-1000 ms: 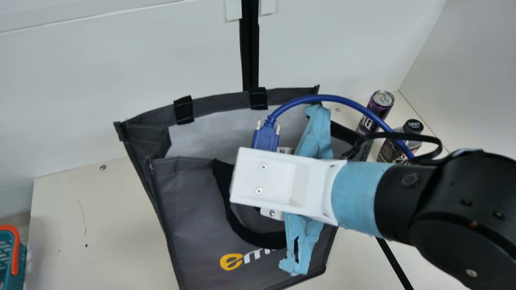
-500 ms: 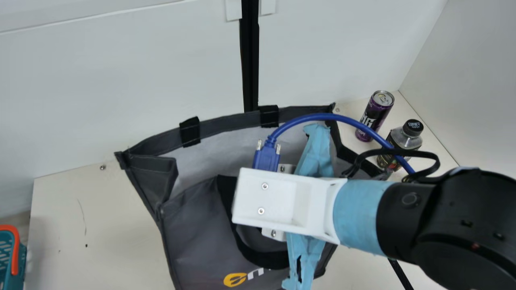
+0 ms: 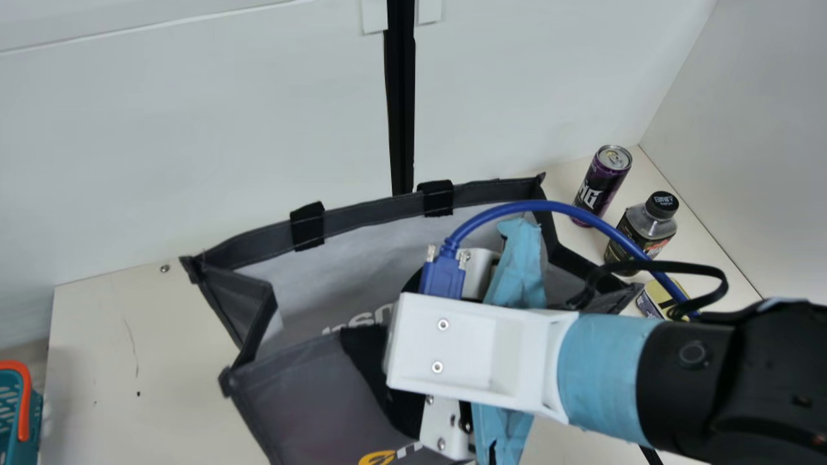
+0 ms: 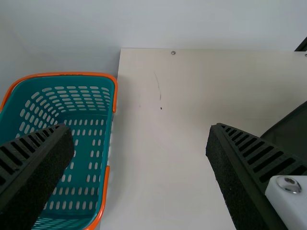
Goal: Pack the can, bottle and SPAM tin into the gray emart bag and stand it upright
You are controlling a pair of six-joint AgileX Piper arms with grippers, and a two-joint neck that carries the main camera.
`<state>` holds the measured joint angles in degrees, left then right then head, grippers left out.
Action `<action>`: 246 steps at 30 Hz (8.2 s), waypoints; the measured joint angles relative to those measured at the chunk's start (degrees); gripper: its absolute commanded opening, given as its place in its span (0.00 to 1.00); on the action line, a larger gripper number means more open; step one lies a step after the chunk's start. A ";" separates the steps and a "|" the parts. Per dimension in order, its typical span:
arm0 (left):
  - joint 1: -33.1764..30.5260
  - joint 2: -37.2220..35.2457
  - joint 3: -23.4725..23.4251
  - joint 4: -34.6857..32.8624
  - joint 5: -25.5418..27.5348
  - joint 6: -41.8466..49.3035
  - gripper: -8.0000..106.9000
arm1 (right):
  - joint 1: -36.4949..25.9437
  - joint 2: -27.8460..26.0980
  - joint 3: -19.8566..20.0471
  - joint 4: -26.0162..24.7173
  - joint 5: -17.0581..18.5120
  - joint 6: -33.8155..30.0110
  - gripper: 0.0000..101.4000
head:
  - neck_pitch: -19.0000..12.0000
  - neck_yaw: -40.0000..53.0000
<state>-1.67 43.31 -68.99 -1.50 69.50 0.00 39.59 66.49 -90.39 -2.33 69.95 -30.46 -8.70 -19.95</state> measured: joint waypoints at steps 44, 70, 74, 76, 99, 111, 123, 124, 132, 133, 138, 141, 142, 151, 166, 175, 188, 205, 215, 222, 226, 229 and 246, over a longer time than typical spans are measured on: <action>0.00 0.00 0.00 0.00 0.00 0.00 0.85 | -1.15 -5.27 -6.59 2.33 0.02 1.62 0.94 | 0.00 0.09; 0.00 0.00 0.00 0.00 0.00 0.00 0.85 | -20.67 -3.31 -16.54 0.90 -0.09 -1.16 0.94 | 0.00 0.00; 0.00 0.00 0.00 0.00 0.00 0.00 0.85 | -24.99 -2.82 -17.51 1.46 -0.09 -1.29 0.94 | 0.00 0.09; 0.00 0.00 0.00 0.00 0.00 0.00 0.85 | -27.10 -2.62 -17.80 1.65 -0.04 -1.36 0.94 | 0.00 0.00; 0.00 0.00 0.00 0.00 0.00 0.00 0.85 | -46.55 -0.65 -14.54 3.32 -0.03 3.34 0.94 | 0.00 0.00; 0.00 0.00 0.00 0.00 0.00 0.00 0.85 | -54.36 0.19 -10.74 4.23 -0.14 5.01 0.94 | 0.00 0.09; 0.00 0.00 0.00 0.00 0.00 0.00 0.85 | -59.66 0.36 -6.76 3.29 -0.14 7.11 0.94 | 0.00 0.09; 0.00 0.00 0.00 0.00 0.00 0.00 0.85 | -59.96 0.36 -6.52 3.19 -0.08 7.38 0.94 | 0.00 0.00; 0.00 0.00 0.00 0.00 0.00 0.00 0.85 | -62.17 -0.05 -3.85 2.33 -0.12 8.86 0.94 | 0.00 0.09; 0.00 0.00 0.00 0.00 0.00 0.00 0.85 | -62.24 -0.18 -3.38 2.33 -0.12 9.32 0.94 | 0.00 0.00; 0.00 0.00 0.00 0.00 0.00 0.00 0.85 | -63.23 -0.90 -1.02 2.33 -0.10 10.56 0.94 | 0.00 0.09; 0.00 0.00 0.00 0.00 0.00 0.00 0.85 | -63.51 -1.25 0.40 2.33 -0.11 11.15 0.94 | 0.00 0.00; 0.00 0.00 0.00 0.00 0.00 0.00 0.85 | -63.77 -1.39 0.90 2.33 -0.11 11.29 0.94 | 0.00 0.09; 0.00 0.00 0.00 0.00 0.00 0.00 0.85 | -64.12 -1.77 2.35 3.06 -0.09 11.54 0.94 | 0.00 0.09; 0.00 0.00 0.00 0.00 0.00 0.00 0.85 | -64.12 -1.80 2.35 3.06 -0.09 11.54 0.94 | 0.00 0.09; 0.00 0.00 0.00 0.00 0.00 0.00 0.85 | -64.12 -1.80 2.35 3.06 -0.09 11.54 0.94 | 0.00 0.09; -1.24 0.87 -0.47 -0.33 -0.49 0.00 0.85 | -64.12 -1.80 2.35 3.06 -0.09 11.54 0.94 | 0.00 0.09; -5.86 5.81 -7.13 0.71 -2.18 -1.79 0.85 | -64.12 -1.80 2.35 3.06 -0.03 11.54 0.94 | 0.00 0.00; -10.86 10.58 -13.07 3.34 -3.32 -3.04 0.85 | -64.12 -1.80 2.35 3.06 -0.03 11.54 0.94 | 0.00 0.09; -15.15 14.48 -17.57 5.58 -3.50 -3.75 0.85 | -64.12 -1.80 2.35 3.06 -0.03 11.54 0.94 | 0.00 0.09; -17.95 16.77 -20.11 6.84 -3.63 -4.25 0.85 | -64.12 -1.80 2.35 3.06 -0.03 11.54 0.94 | 0.00 0.09; -19.90 18.37 -22.14 7.70 -3.85 -4.53 0.85 | -64.12 -1.80 2.35 3.06 -0.03 11.54 0.94 | 0.00 0.00; -25.89 25.98 -31.23 7.93 -6.42 -4.29 0.85 | -64.12 -1.80 2.35 3.06 -0.03 11.54 0.94 | 0.00 0.09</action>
<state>-27.57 69.28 -100.22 6.43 63.07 -4.29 -24.54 64.68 -88.04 0.73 69.92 -18.92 -8.70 -19.86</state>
